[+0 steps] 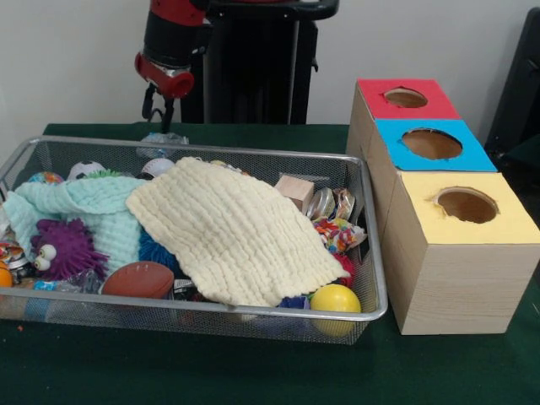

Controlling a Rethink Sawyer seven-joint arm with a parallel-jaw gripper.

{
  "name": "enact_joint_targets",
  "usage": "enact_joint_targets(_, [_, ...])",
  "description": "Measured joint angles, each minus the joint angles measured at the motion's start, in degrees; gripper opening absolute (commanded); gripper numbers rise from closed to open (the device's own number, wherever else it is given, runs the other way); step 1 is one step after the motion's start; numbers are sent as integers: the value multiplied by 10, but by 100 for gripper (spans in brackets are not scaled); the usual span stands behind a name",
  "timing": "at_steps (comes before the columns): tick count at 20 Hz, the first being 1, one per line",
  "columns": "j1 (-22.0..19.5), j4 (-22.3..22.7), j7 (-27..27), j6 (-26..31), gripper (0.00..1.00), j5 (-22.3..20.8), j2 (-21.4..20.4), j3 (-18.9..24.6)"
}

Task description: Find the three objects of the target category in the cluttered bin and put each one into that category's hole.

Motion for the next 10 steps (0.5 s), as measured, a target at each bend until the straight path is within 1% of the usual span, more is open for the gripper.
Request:
enact_joint_targets(4, [-13, 0, 0, 63, 100, 2, -6, 0])
enact_joint_targets(6, [-16, 0, 0, 77, 100, 2, -8, 0])
enact_joint_targets(10, [-18, 0, 0, 80, 100, 2, -11, 3])
